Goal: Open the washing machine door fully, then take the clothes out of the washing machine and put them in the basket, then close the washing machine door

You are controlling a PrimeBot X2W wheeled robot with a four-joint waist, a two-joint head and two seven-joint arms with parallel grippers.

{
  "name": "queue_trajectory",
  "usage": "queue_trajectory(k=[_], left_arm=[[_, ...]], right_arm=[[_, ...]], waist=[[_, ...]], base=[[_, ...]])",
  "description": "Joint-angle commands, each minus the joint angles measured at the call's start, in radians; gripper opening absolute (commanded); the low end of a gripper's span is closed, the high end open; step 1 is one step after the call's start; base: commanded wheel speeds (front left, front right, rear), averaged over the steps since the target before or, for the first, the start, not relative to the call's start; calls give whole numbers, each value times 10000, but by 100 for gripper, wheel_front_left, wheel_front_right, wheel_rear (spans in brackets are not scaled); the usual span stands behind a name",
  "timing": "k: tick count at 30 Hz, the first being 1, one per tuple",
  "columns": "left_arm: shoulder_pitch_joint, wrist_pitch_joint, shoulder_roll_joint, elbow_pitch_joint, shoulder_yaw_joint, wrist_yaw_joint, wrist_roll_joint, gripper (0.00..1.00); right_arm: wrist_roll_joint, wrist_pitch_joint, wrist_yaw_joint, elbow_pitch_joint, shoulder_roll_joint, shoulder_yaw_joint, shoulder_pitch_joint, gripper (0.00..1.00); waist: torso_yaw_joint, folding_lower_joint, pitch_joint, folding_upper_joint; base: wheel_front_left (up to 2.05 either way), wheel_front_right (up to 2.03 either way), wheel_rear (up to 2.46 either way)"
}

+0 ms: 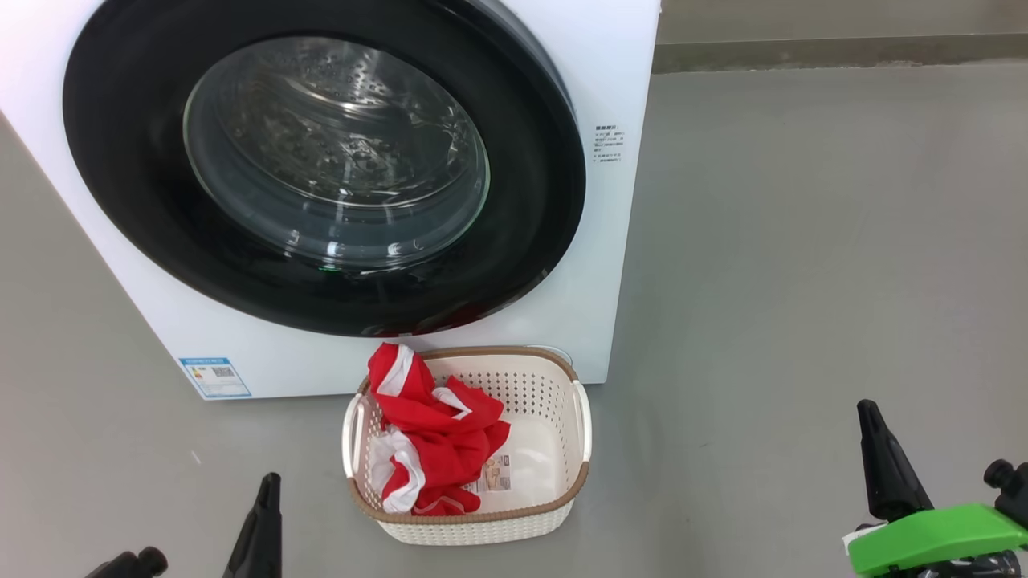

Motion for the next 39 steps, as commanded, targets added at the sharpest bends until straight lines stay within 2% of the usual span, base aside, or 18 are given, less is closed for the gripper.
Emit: queue_trajectory(k=[1, 39], left_arm=[[-444, 62, 83, -165, 236, -137, -288, 0], [-977, 1155, 122, 309, 692, -375, -4560, 0]], right_arm=[[410, 51, -16, -210, -173, 76, -533, 0], [4975, 1192, -28, 242, -274, 136, -1060, 0]], waist=[[1, -1, 4, 0], [6, -1, 134, 0]], base=[[0, 0, 0], [0, 0, 0]])
